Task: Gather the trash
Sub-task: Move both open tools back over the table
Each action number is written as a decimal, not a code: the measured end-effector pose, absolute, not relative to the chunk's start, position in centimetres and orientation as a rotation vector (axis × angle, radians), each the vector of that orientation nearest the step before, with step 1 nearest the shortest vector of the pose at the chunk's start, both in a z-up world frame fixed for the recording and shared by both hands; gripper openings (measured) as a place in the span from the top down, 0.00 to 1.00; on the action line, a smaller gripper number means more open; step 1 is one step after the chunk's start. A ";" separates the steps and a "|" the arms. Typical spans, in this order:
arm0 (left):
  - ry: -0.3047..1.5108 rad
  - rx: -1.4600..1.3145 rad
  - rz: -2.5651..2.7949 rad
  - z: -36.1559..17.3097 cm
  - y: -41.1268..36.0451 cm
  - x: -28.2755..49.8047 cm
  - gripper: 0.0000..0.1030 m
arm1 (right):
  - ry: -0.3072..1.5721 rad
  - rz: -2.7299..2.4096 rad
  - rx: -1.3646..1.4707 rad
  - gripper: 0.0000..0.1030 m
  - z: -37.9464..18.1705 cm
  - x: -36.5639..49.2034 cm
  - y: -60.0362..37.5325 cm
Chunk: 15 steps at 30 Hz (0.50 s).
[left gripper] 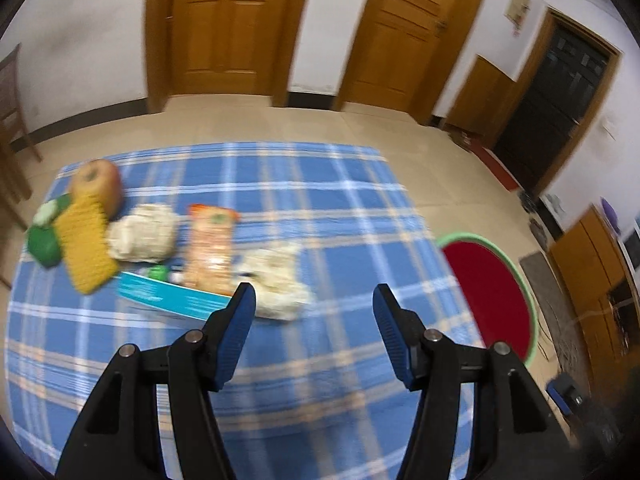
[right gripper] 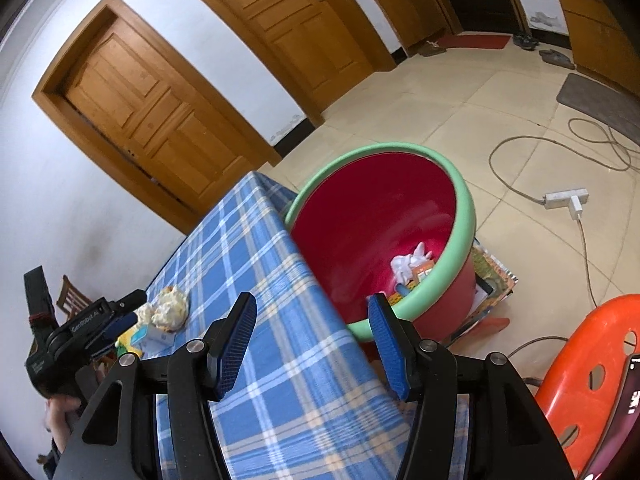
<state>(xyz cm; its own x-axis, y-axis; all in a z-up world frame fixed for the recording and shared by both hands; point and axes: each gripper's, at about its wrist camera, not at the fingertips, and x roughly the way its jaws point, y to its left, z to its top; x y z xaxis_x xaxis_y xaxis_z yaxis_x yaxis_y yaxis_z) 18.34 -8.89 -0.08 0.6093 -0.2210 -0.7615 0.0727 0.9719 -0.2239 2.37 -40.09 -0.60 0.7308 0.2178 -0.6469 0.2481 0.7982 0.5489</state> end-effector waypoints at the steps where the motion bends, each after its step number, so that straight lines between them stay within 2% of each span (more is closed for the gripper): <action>1: 0.902 -0.180 -0.163 -0.2 -8.1 18.7 0.41 | 0.766 -0.015 0.659 0.42 -0.5 2.4 -39.9; 8: 0.938 -0.171 -0.141 -1.7 -5.8 20.4 0.41 | 0.789 0.014 0.642 0.42 -0.5 2.4 -38.1; 15: 0.941 -0.116 -0.163 -2.5 -5.8 19.0 0.41 | 0.794 0.026 0.627 0.42 -0.1 2.1 -36.9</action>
<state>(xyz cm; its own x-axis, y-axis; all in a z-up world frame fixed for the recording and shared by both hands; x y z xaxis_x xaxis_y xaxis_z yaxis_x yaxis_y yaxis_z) 18.99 -5.75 -2.49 0.5779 -0.1895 -0.7938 0.0884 0.9815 -0.1699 2.13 -36.88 -0.09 0.7107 0.2502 -0.6575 0.2064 0.8194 0.5348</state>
